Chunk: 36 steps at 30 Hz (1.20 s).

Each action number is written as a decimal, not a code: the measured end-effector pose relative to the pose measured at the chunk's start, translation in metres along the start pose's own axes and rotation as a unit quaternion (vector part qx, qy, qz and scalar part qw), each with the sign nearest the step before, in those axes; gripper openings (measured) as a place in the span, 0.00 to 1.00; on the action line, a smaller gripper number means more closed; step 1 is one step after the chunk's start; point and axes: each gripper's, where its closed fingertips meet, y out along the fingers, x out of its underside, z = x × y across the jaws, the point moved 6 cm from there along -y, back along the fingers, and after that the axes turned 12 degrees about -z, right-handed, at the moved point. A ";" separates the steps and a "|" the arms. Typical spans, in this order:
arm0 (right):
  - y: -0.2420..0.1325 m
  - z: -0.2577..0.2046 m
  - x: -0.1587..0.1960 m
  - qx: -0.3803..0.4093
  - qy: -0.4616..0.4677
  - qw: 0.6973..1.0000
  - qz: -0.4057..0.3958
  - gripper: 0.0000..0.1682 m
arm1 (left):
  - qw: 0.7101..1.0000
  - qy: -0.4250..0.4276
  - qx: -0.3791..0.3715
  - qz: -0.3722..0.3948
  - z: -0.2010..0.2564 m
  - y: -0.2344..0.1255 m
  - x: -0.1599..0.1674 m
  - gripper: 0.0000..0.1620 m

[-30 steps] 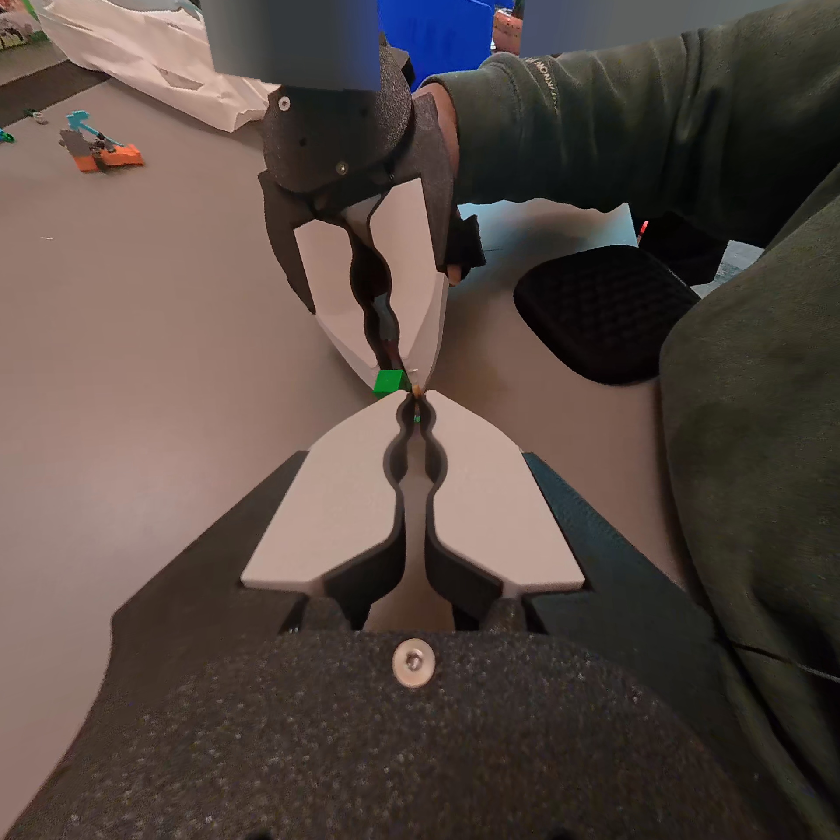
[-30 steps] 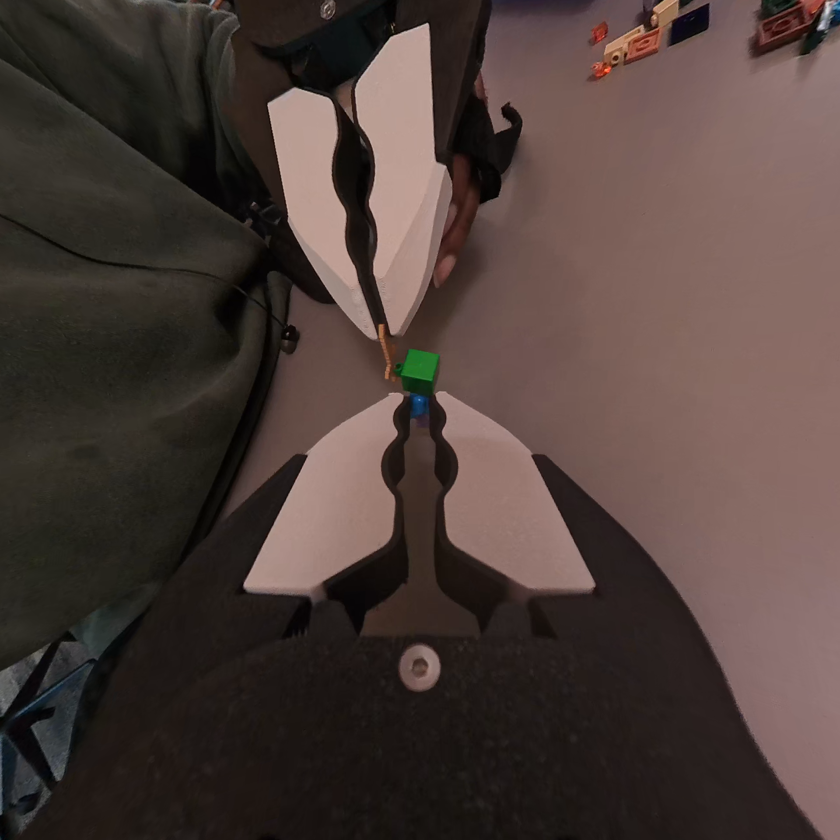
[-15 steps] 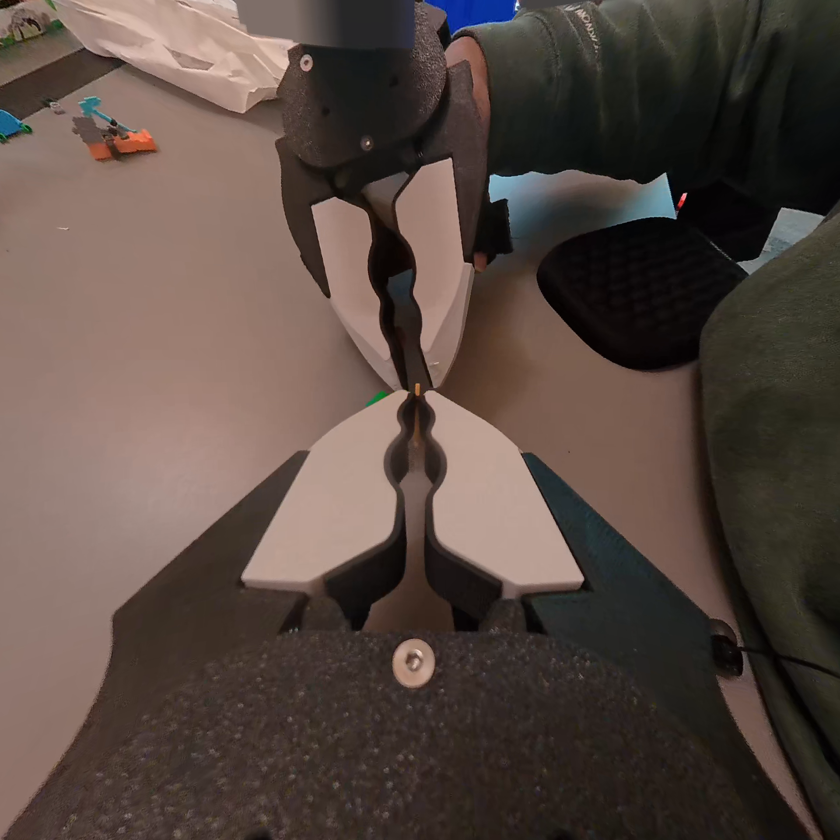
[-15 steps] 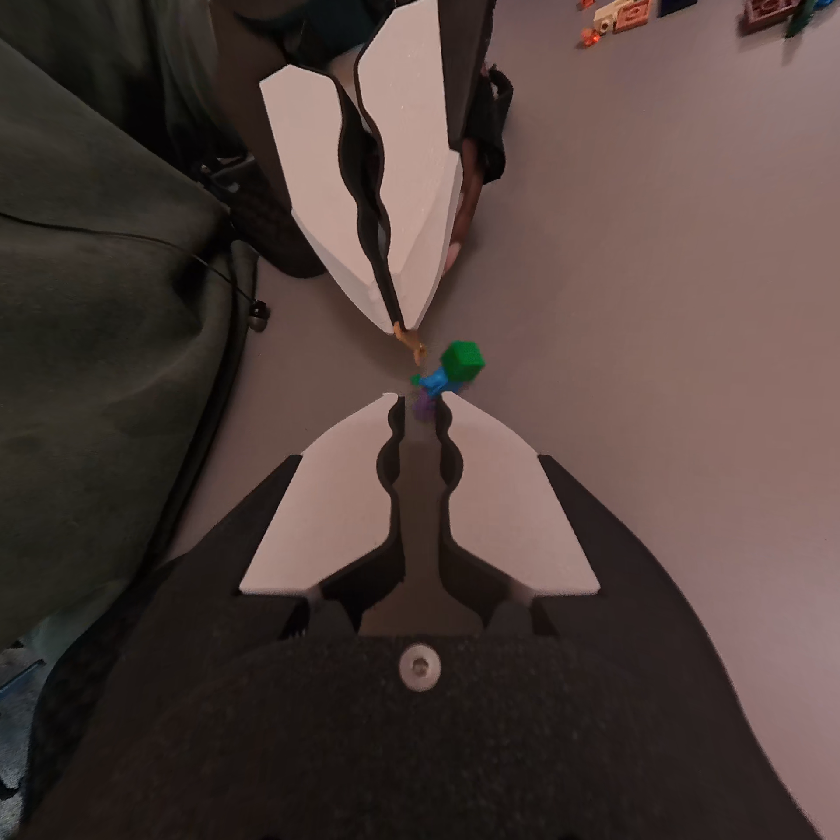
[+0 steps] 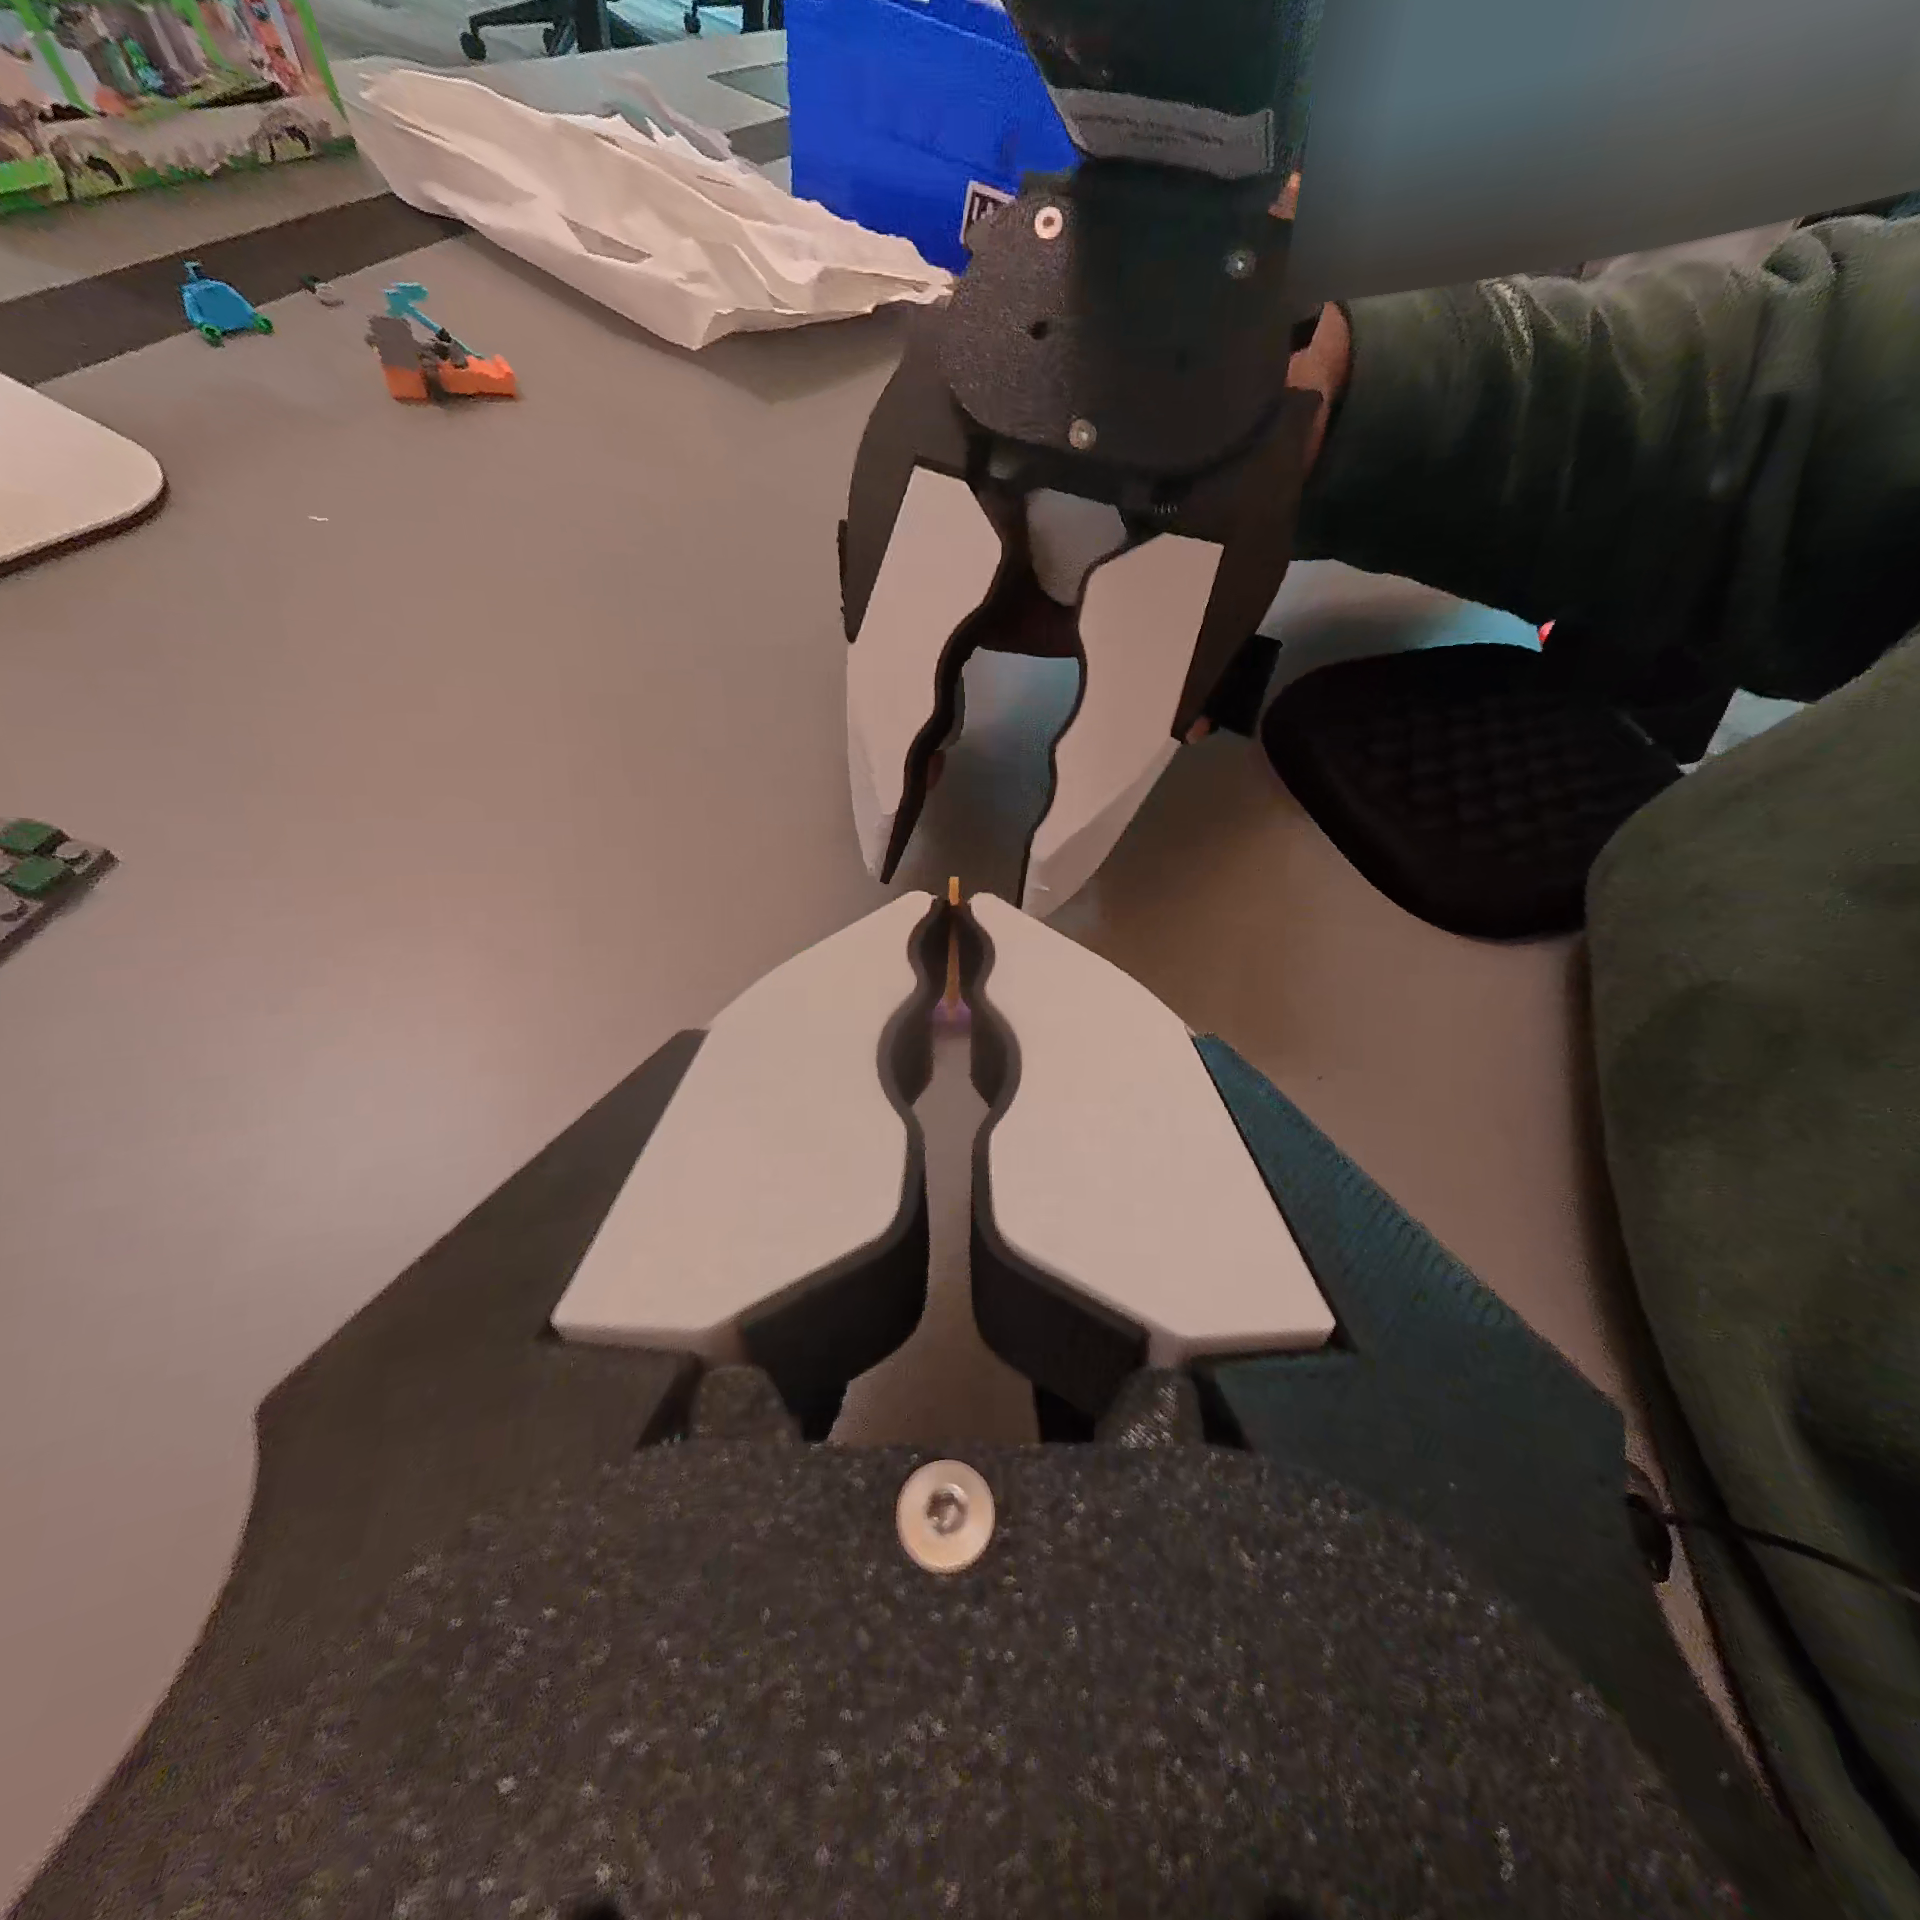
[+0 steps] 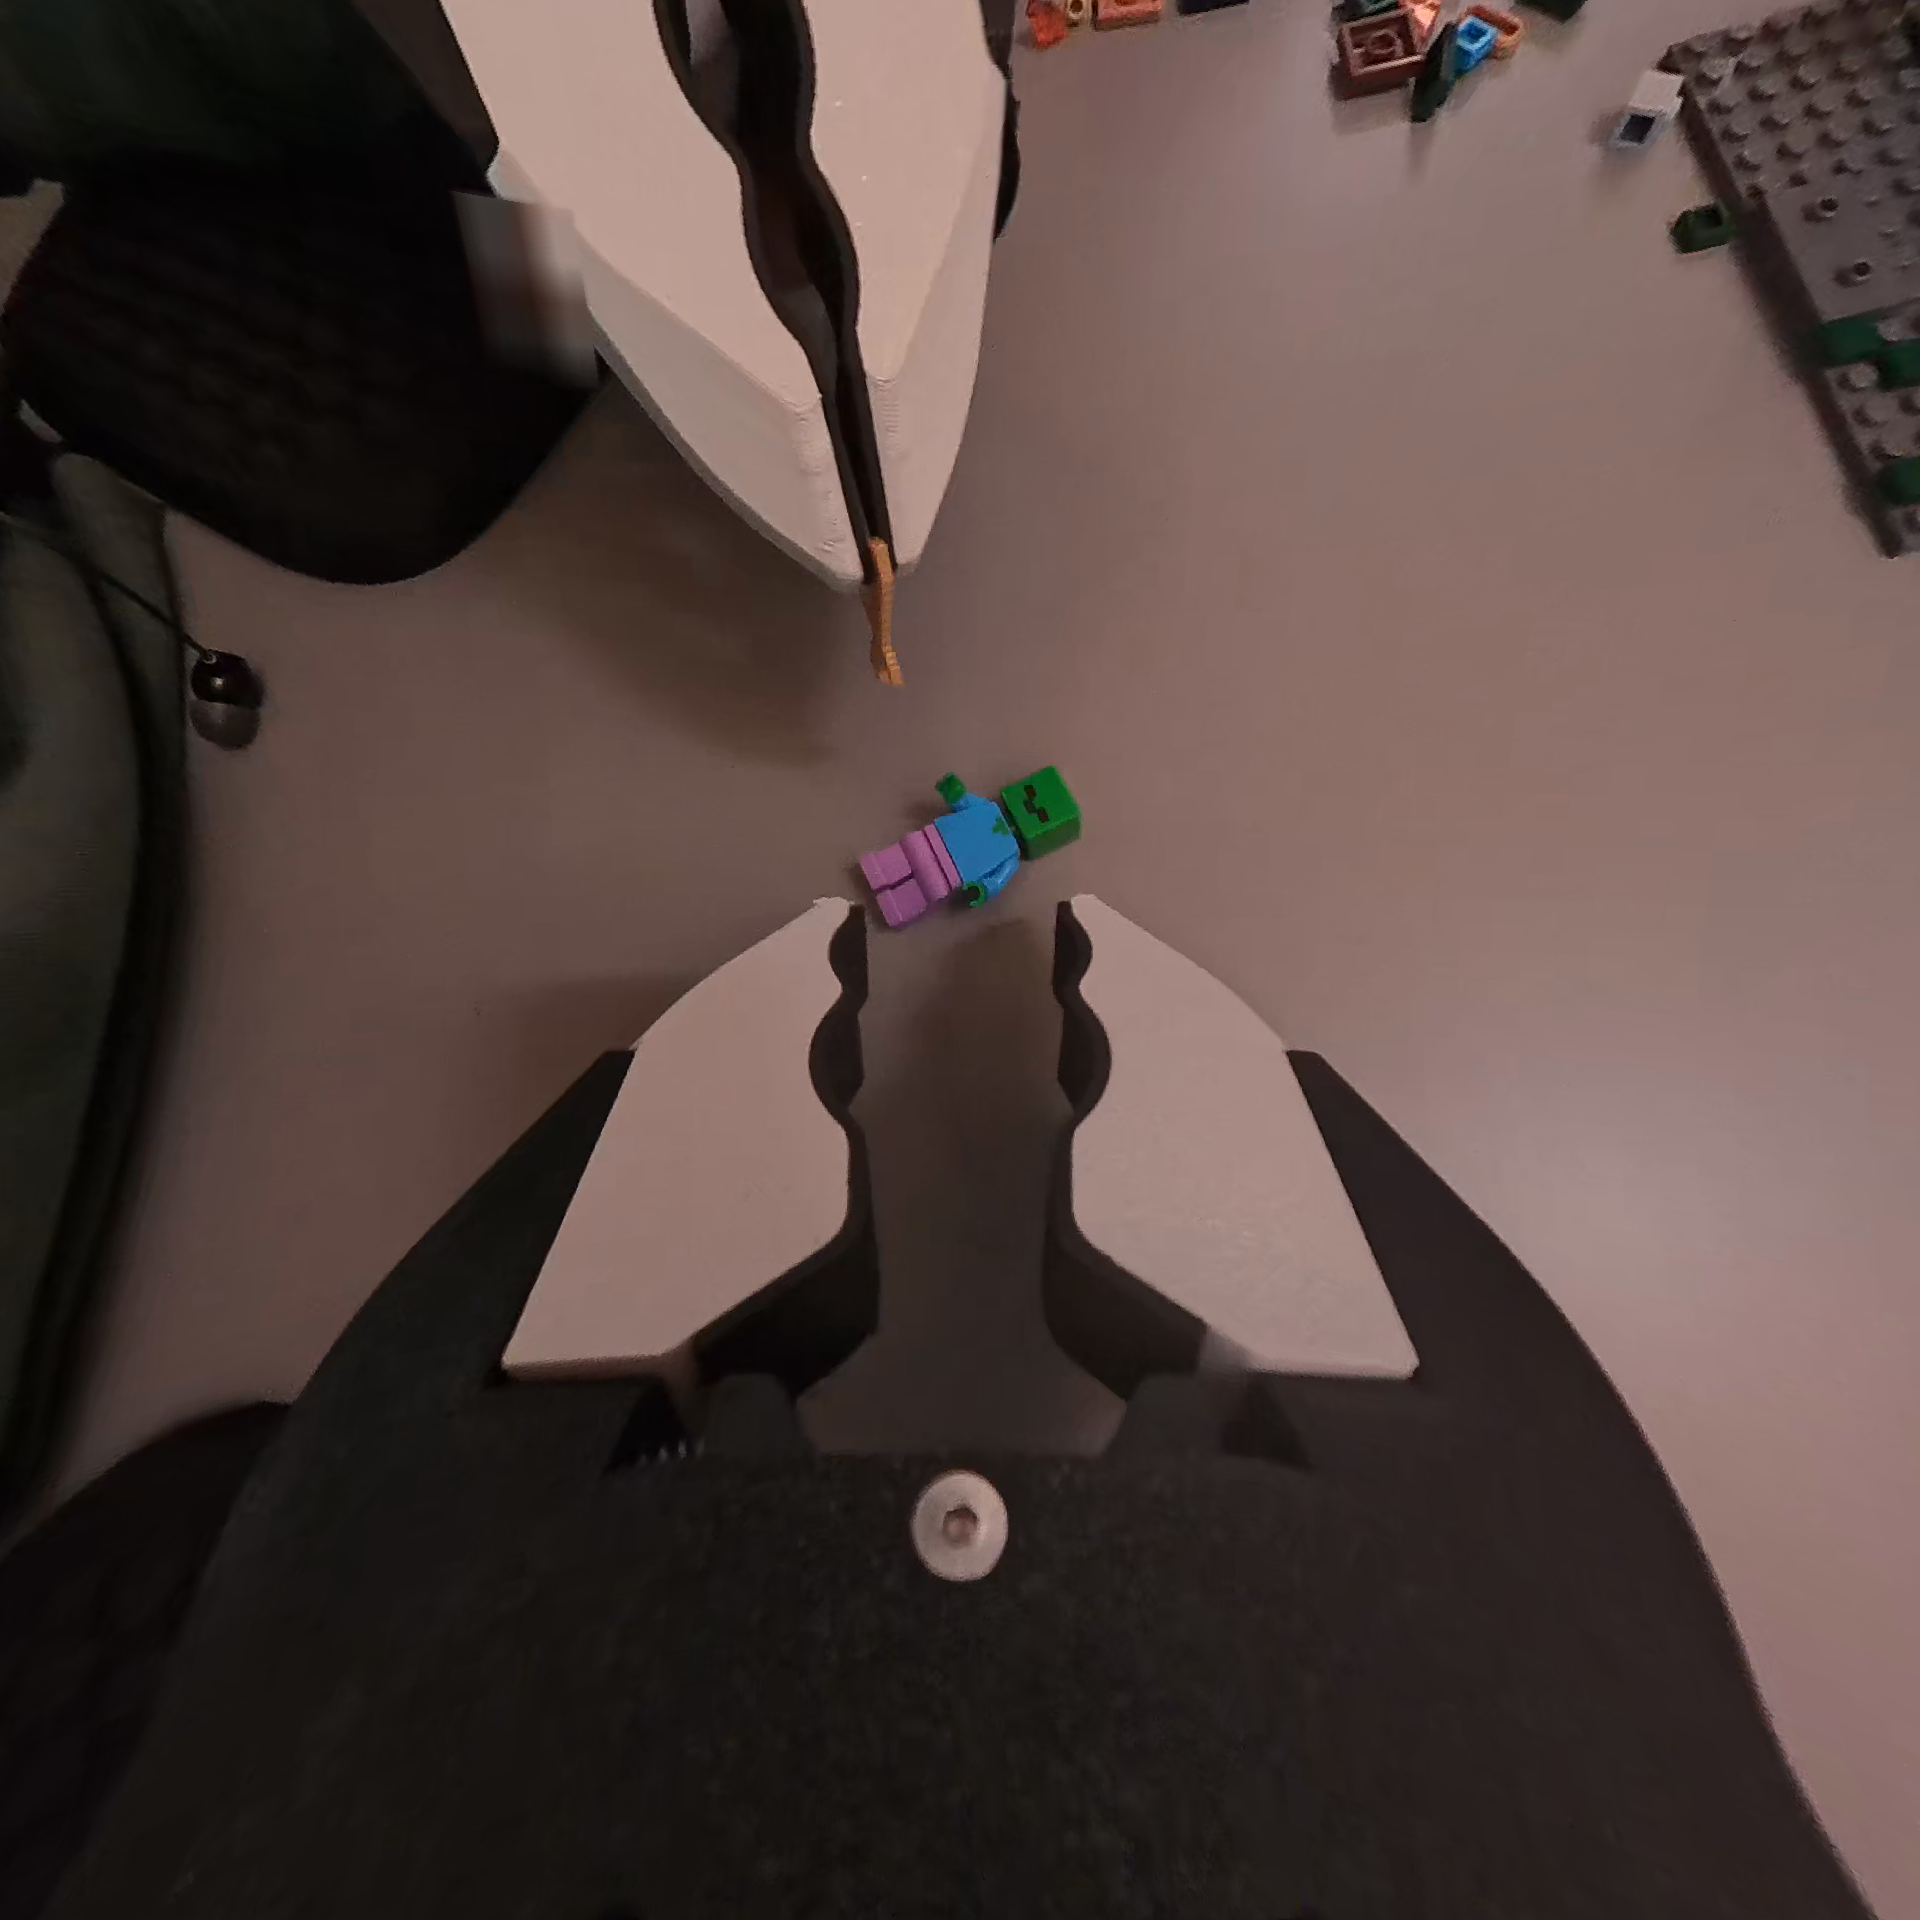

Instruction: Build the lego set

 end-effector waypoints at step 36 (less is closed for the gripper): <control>-0.022 0.044 -0.011 0.462 -0.302 0.834 0.006 0.07 | 0.999 0.024 -0.024 0.028 -0.002 -0.015 -0.002 0.01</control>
